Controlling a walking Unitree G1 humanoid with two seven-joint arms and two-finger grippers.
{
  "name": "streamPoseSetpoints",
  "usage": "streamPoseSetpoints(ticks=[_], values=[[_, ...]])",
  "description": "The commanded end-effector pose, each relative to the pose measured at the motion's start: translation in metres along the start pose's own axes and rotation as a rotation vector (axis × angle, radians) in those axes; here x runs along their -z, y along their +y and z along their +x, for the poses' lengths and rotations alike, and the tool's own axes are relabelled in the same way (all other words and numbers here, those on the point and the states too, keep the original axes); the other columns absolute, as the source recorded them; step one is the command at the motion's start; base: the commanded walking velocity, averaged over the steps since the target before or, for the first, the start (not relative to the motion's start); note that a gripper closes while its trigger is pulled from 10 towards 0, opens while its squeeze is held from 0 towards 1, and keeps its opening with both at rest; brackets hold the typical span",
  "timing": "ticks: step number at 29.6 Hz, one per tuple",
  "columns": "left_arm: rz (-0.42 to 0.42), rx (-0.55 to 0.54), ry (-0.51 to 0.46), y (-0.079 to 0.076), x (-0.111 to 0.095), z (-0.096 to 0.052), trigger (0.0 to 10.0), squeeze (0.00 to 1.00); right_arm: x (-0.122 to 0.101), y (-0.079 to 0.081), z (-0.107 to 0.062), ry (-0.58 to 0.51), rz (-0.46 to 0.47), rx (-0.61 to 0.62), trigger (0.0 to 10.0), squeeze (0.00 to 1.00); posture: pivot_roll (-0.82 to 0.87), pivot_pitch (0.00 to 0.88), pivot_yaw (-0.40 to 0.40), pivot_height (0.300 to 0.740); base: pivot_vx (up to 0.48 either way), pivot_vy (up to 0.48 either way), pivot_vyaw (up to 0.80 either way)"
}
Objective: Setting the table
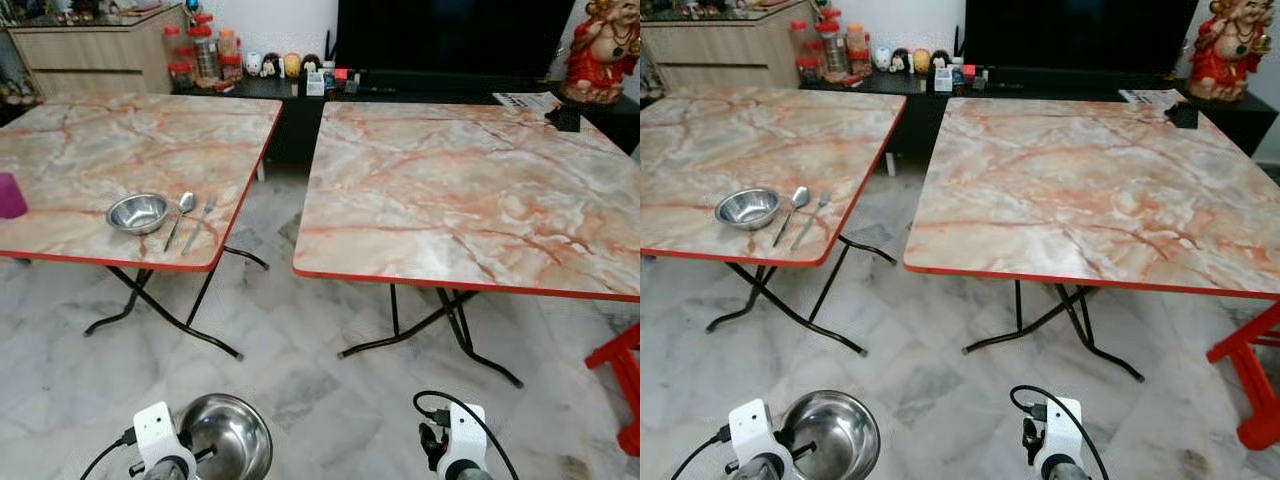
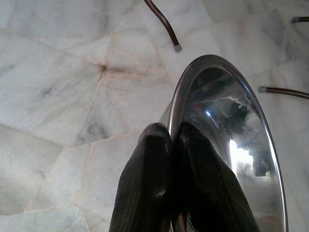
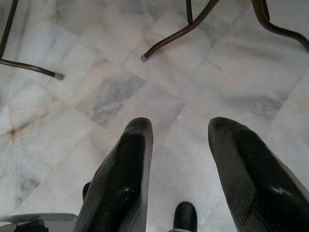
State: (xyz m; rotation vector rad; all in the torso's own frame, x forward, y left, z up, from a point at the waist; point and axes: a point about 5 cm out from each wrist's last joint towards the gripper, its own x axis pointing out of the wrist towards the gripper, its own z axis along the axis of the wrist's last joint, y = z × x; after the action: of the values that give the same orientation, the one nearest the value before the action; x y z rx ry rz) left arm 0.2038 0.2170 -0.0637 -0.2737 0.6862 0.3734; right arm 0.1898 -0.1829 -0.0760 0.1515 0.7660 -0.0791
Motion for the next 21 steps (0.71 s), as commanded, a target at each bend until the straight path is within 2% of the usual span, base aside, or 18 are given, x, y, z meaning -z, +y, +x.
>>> streamPoseSetpoints(ticks=[1, 16, 18, 21], values=[[0.025, 0.008, 0.004, -0.0026, -0.0021, 0.0012, 10.0, 0.0, -0.0018, -0.0011, 0.0002, -0.01, 0.002, 0.009, 10.0, 0.0, -0.01, 0.0, 0.007, 0.74, 0.0, 0.0, 0.0], [0.059, 0.011, 0.02, -0.0002, 0.0018, 0.0, 10.0, 0.0, -0.0008, -0.0033, -0.0004, -0.007, 0.001, 0.02, 10.0, 0.0, -0.01, 0.0, 0.01, 0.74, 0.0, 0.0, 0.0], [0.064, 0.011, 0.021, 0.0001, 0.0017, 0.0, 10.0, 0.0, -0.0014, -0.0037, -0.0003, -0.008, -0.022, 0.028, 10.0, 0.0, -0.01, 0.0, 0.009, 0.74, 0.0, 0.0, 0.0], [0.067, 0.01, 0.021, 0.0002, 0.0015, 0.0001, 10.0, 0.0, -0.0005, -0.0047, -0.0005, -0.003, -0.026, 0.041, 10.0, 0.0, -0.01, 0.0, 0.009, 0.74, 0.0, 0.0, 0.5]])
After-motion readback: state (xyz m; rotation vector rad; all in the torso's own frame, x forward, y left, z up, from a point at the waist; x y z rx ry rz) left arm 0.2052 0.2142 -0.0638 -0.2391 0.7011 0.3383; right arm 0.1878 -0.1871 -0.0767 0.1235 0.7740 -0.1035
